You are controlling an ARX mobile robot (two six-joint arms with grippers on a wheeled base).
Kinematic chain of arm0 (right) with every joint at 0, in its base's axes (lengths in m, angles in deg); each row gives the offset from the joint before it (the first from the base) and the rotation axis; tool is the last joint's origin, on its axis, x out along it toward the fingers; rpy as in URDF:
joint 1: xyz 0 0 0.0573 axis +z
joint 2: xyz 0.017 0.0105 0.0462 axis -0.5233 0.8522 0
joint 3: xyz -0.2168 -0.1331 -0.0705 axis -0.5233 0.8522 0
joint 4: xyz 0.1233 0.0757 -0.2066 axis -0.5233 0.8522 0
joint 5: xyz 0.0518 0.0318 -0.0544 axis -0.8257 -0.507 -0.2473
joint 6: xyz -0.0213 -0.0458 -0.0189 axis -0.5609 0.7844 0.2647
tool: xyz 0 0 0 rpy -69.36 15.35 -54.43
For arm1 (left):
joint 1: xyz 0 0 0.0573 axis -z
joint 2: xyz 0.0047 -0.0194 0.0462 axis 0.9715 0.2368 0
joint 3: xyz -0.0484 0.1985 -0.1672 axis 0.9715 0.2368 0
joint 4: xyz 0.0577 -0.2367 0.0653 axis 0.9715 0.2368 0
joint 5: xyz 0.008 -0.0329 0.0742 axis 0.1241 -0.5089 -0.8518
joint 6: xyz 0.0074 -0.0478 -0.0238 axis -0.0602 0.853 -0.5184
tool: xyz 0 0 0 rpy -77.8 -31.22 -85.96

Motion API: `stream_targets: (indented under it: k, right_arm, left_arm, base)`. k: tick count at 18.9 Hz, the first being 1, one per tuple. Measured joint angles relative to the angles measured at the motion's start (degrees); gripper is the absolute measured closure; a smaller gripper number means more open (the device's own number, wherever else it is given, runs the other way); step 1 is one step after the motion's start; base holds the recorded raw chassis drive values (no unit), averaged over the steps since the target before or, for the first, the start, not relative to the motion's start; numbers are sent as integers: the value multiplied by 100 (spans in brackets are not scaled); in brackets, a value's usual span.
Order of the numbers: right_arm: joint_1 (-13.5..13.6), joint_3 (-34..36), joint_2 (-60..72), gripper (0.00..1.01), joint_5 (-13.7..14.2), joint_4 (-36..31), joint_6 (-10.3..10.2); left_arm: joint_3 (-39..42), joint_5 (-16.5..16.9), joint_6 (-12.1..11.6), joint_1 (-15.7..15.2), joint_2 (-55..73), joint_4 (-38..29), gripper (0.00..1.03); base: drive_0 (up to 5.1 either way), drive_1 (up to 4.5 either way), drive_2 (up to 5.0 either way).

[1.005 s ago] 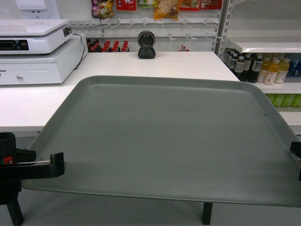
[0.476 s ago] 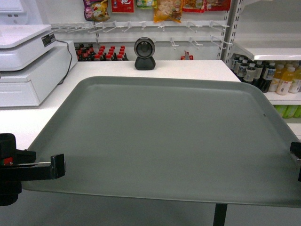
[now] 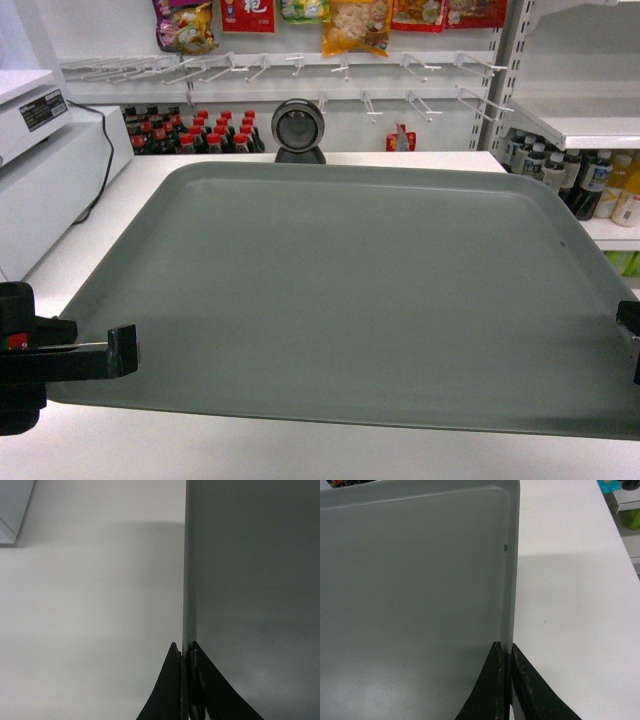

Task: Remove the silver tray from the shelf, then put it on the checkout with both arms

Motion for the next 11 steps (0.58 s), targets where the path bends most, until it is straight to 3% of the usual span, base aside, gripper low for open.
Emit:
stream_targets:
  k: [3, 10, 11]
  right_arm:
    - [0, 0, 0, 98, 0, -15, 2]
    - [0, -4, 20, 98, -2, 0, 2]
    - [-2, -4, 20, 98, -55, 4, 9]
  left_arm:
    - [0, 0, 0, 0, 2, -4, 100]
    - [-2, 0, 0, 0, 31, 0, 100]
    - [-70, -76, 85, 11, 46, 254, 100]
  base:
    - [-4, 342, -350]
    - [0, 0, 0]
    - [0, 0, 0]
